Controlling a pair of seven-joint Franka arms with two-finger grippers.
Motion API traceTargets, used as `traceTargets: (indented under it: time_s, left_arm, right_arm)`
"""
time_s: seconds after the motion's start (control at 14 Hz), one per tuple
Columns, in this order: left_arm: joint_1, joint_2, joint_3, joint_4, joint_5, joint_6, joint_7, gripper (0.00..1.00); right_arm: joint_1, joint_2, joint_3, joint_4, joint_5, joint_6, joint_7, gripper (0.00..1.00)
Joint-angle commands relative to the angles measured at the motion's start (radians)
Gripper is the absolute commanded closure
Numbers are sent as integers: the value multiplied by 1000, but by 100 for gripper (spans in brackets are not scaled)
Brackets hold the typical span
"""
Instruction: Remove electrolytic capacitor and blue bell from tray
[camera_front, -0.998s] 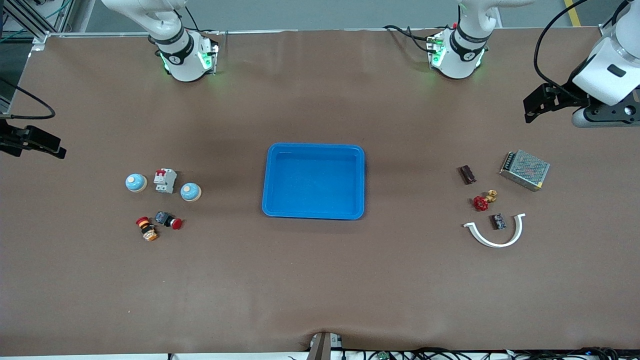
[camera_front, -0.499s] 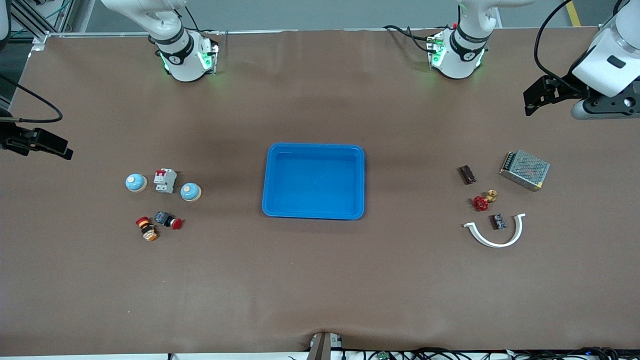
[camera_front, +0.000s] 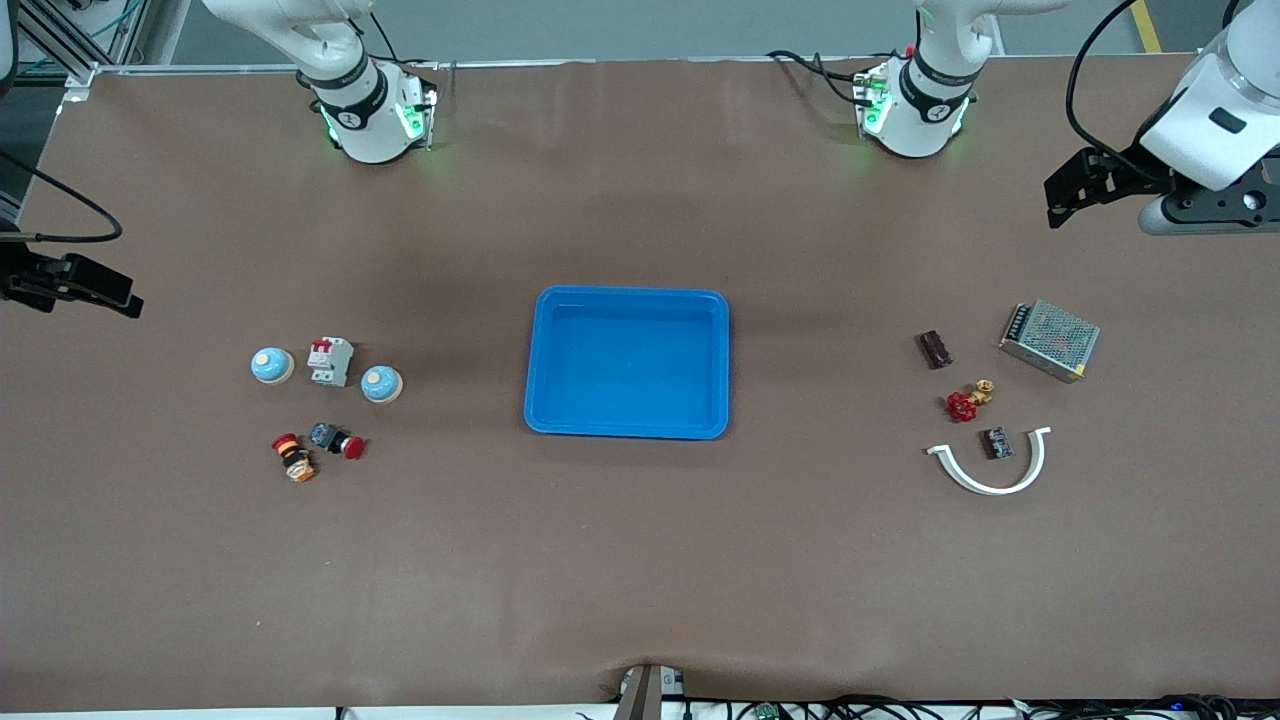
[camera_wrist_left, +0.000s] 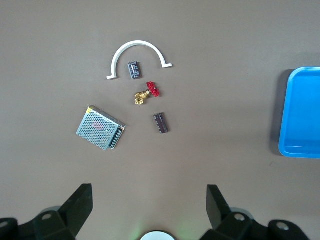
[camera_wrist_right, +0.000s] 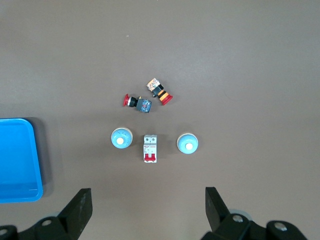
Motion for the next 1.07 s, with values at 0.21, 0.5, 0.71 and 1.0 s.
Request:
traceTargets:
  time_s: [0.21,0.5,0.71,1.0]
  left_arm:
    - [7,-29,-2,-23,-18,10,10,0]
    - [8,-31,-2,-25,-18,11,13,0]
    - [8,-32,-2,-25,-18,15,14,0]
    - [8,-32,-1,-22,-18,16,17,0]
  right_arm:
    - [-6,12,2,30,-12,-16,-15,0]
    - [-16,12,0,29,-10,-26,-33,0]
    - [-40,13,16,29,-1,-26,-37,0]
    - [-56,13,34,29,-1,-26,-35,0]
